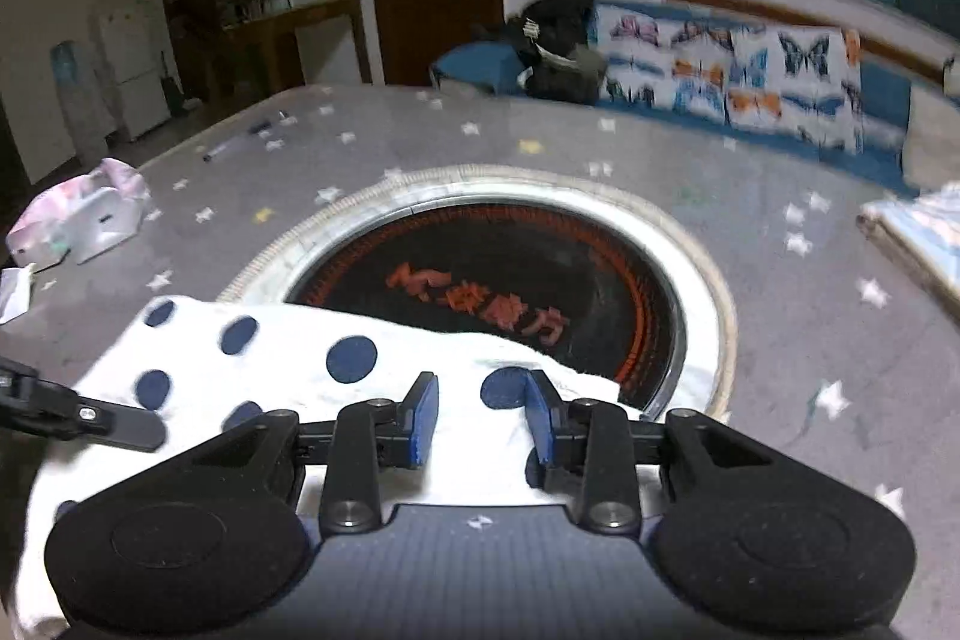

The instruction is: Fold clothes

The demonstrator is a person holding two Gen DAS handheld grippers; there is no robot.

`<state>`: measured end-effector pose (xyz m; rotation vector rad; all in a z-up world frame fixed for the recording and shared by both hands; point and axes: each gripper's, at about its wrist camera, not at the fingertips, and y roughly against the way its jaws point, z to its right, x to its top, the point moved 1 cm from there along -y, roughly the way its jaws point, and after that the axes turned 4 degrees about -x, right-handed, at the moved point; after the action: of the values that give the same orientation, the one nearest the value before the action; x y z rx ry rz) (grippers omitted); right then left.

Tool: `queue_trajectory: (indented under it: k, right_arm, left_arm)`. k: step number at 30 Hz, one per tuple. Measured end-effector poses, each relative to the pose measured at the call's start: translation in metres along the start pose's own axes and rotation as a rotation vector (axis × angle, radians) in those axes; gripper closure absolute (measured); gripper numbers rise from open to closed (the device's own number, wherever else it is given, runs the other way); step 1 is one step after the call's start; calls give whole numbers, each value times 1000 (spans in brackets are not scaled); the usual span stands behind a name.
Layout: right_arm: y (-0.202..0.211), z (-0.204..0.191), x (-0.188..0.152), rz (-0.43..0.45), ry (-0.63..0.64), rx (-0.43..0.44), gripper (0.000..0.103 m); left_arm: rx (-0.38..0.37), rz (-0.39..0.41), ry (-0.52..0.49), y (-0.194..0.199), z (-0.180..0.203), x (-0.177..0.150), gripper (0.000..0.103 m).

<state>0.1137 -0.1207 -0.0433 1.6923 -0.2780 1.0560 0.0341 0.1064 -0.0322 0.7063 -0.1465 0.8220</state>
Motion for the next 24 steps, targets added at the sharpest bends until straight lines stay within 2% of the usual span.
queue_trajectory:
  k: [5,7,9,14,18,24]
  right_arm:
    - [21,11,3,27,-59,48,60]
    - [36,21,1,46,-85,38,47]
    - [47,33,-2,50,-117,32,46]
    - [51,66,-24,-7,-258,55,43]
    - [48,79,-41,-25,-372,133,43]
    - [39,68,-44,-38,-359,166,43]
  left_arm:
    - [0,-15,-27,2,0,3,89]
    - [8,-21,-40,1,2,4,89]
    - [16,-26,-57,0,3,7,89]
    - [35,-38,-107,-2,4,15,88]
    - [36,-61,-128,-2,3,19,88]
    - [52,-63,-150,0,5,21,87]
